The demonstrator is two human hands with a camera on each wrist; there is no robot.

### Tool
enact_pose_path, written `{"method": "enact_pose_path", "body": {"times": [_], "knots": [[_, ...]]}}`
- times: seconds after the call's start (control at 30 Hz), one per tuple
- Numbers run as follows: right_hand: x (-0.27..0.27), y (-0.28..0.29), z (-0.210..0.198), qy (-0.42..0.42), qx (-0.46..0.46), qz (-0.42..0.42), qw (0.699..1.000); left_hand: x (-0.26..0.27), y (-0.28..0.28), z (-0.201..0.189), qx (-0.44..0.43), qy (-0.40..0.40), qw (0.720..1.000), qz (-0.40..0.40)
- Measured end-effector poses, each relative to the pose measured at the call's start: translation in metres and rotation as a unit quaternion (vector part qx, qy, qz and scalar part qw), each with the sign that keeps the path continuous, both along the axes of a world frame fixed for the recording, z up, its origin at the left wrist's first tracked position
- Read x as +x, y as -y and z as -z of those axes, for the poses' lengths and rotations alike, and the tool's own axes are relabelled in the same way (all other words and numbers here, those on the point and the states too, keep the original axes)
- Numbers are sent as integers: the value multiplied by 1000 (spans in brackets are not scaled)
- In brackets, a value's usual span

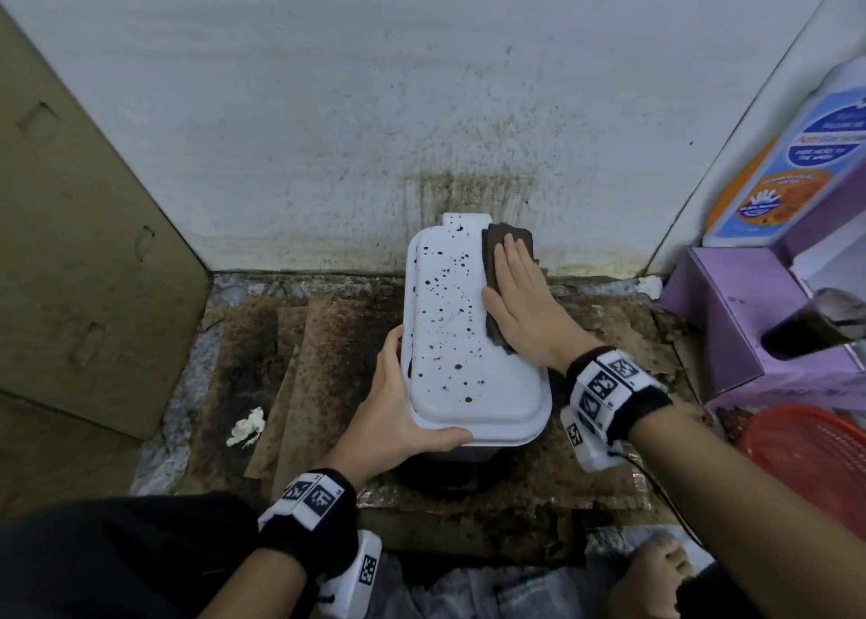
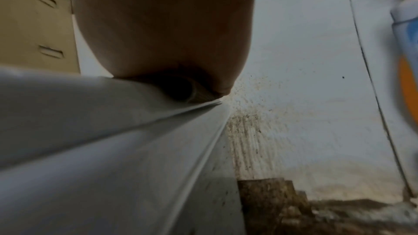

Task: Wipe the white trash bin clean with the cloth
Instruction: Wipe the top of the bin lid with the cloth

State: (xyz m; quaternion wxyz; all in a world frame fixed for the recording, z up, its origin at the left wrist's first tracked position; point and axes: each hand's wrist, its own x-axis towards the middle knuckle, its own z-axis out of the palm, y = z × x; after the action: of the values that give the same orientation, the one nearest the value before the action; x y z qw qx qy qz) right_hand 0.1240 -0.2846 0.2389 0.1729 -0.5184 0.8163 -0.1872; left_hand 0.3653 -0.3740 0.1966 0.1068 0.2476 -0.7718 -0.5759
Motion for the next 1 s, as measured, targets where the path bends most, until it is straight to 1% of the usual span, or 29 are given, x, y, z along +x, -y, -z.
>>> {"method": "enact_pose_path", "body": {"times": [0.17, 0.27, 0.37, 0.47, 0.53, 0.63, 0.7, 0.77, 0.9, 1.0], "knots": [[50, -47, 2, -11, -18, 6, 1000, 1, -1, 1, -5, 2, 1000, -2], [64, -57, 3, -27, -12, 17, 999, 1, -2, 2, -8, 0, 1000, -4], [60, -54, 2, -32, -18, 6, 999, 1, -1, 3, -5, 3, 1000, -4], [42, -42, 4, -42, -13, -19, 999, 0, 1, 3, -7, 6, 1000, -3], [22, -27, 5, -37, -5, -26, 999, 0, 0, 2, -3, 1, 1000, -2], [-11, 6, -1, -1, 10, -12, 1000, 0, 0, 2, 0, 4, 1000, -1], [-24, 23, -4, -2, 14, -7, 1000, 1, 1, 1, 0, 5, 1000, -4], [-24, 26, -3, -7, 18, -4, 1000, 1, 2, 1, -9, 10, 1000, -6], [-2, -1, 2, -1, -3, -4, 1000, 1, 1, 4, -22, 16, 1000, -5], [28, -25, 6, -38, -17, -9, 999, 1, 1, 5, -23, 17, 1000, -4]]}}
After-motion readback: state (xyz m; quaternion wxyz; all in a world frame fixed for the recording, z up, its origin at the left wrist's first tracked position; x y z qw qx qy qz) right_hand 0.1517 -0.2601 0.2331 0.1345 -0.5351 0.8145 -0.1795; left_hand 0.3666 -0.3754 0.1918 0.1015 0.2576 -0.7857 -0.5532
